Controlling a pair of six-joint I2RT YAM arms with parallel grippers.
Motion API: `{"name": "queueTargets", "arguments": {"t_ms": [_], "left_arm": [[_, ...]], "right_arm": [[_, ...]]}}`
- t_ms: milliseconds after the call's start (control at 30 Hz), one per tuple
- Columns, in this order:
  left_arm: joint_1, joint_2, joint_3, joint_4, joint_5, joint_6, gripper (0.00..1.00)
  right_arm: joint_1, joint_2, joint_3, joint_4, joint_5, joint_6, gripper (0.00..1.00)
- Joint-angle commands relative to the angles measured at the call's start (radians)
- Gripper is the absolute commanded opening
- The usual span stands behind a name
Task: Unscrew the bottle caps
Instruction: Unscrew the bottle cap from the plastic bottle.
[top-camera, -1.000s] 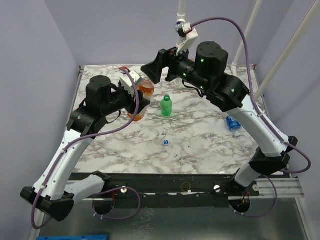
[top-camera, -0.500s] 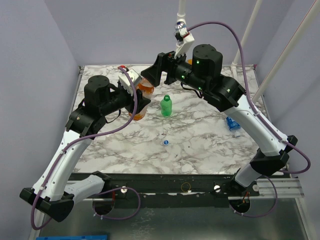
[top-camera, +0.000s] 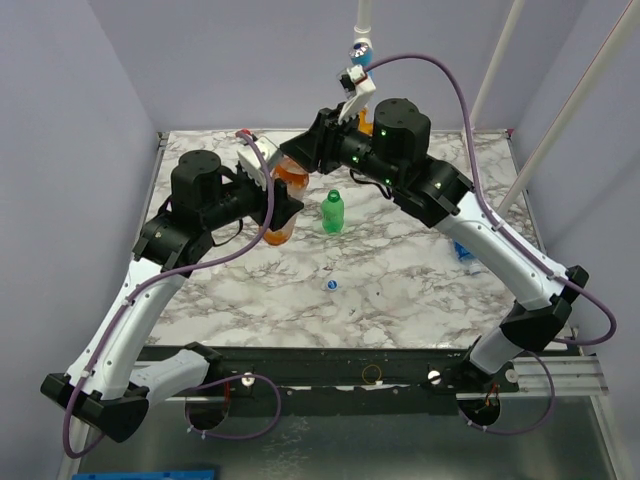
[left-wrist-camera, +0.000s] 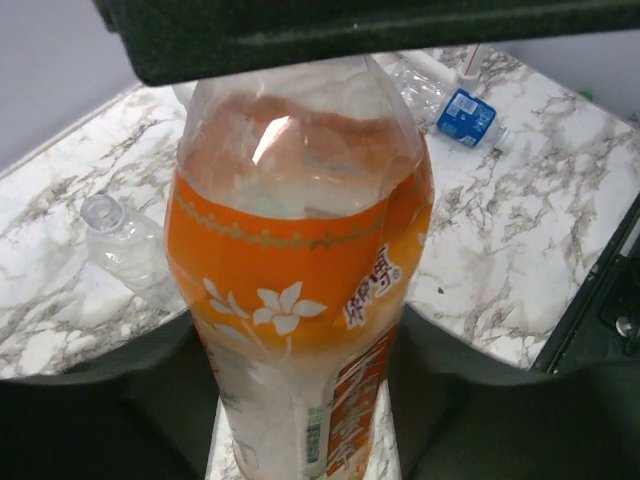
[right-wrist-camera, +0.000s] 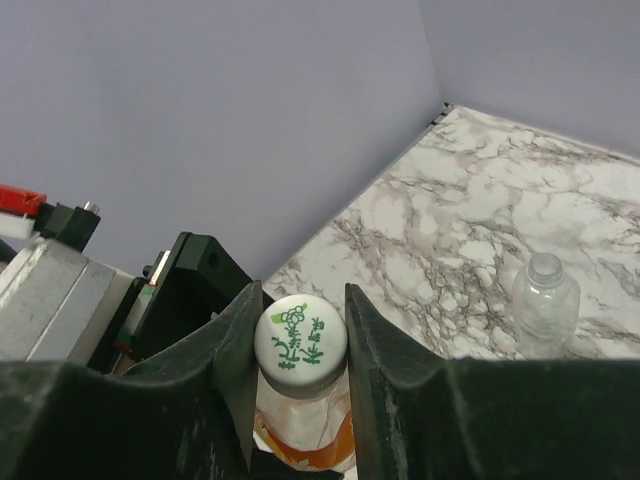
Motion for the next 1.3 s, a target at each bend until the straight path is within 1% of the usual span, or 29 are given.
{"name": "queueTargets", "arguments": {"t_ms": [0, 33, 67, 233, 400, 500, 533, 600, 633, 667, 700, 733, 767, 800, 833, 867, 933, 967, 1033, 1200, 1267], "left_arm": [[-0.007, -0.013, -0.005, 0.046, 0.078, -0.093, 0.81], [-0.006, -0.012, -0.009, 0.056, 0.074, -0.115, 0.86], [-0.006, -0.011, -0.010, 0.069, 0.063, -0.130, 0.88], [-0.006, 0.007, -0.003, 0.097, -0.016, -0.149, 0.90], [-0.005, -0.008, -0.043, 0.095, 0.060, -0.145, 0.83], [-0.003, -0.016, -0.059, 0.093, 0.089, -0.149, 0.80], [-0.002, -0.017, -0.058, 0.096, 0.091, -0.149, 0.77], [0.001, -0.015, -0.047, 0.096, 0.088, -0.141, 0.63], [0.001, -0.014, -0.041, 0.096, 0.081, -0.136, 0.50], [0.001, -0.013, -0.034, 0.099, 0.073, -0.136, 0.38], [0.003, -0.013, -0.030, 0.103, 0.063, -0.137, 0.29], [0.003, -0.013, -0.029, 0.107, 0.062, -0.135, 0.23], [0.003, -0.014, -0.027, 0.111, 0.058, -0.136, 0.19], [0.002, -0.017, -0.027, 0.116, 0.054, -0.140, 0.18], [0.003, -0.019, -0.030, 0.124, 0.050, -0.139, 0.18], [0.003, -0.020, -0.032, 0.129, 0.044, -0.140, 0.17], [0.003, -0.023, -0.041, 0.133, 0.014, -0.129, 0.13], [0.003, -0.022, -0.047, 0.133, -0.005, -0.120, 0.12], [0.003, -0.023, -0.054, 0.133, -0.035, -0.109, 0.10], [0.003, -0.022, -0.057, 0.133, -0.033, -0.106, 0.07], [0.003, -0.021, -0.055, 0.134, -0.031, -0.103, 0.07]], "right_arm": [[-0.002, -0.065, -0.118, 0.149, -0.013, 0.058, 0.01], [-0.002, -0.080, -0.137, 0.168, -0.014, 0.066, 0.01], [-0.002, -0.094, -0.157, 0.188, -0.019, 0.073, 0.01], [0.000, -0.123, -0.178, 0.206, -0.016, 0.085, 0.01], [-0.001, -0.166, -0.213, 0.248, -0.003, 0.100, 0.01], [0.000, -0.195, -0.246, 0.288, 0.000, 0.115, 0.00], [0.000, -0.198, -0.248, 0.290, -0.005, 0.119, 0.01], [-0.001, -0.194, -0.246, 0.286, -0.011, 0.118, 0.00], [0.000, -0.193, -0.247, 0.286, -0.013, 0.119, 0.01], [0.000, -0.195, -0.255, 0.290, -0.021, 0.120, 0.01], [0.000, -0.196, -0.264, 0.296, -0.027, 0.119, 0.01], [0.000, -0.196, -0.269, 0.300, -0.033, 0.120, 0.01], [0.000, -0.194, -0.270, 0.300, -0.039, 0.117, 0.01], [-0.001, -0.191, -0.263, 0.287, -0.033, 0.112, 0.03], [-0.001, -0.185, -0.253, 0.268, -0.012, 0.111, 0.16], [0.000, -0.181, -0.240, 0.250, 0.009, 0.104, 0.38], [0.000, -0.173, -0.209, 0.217, 0.076, 0.095, 0.68], [0.000, -0.168, -0.196, 0.204, 0.117, 0.088, 0.74], [0.000, -0.159, -0.176, 0.192, 0.151, 0.074, 0.75], [0.000, -0.131, -0.145, 0.188, 0.145, 0.061, 0.62], [0.000, -0.117, -0.131, 0.190, 0.123, 0.060, 0.59]]}}
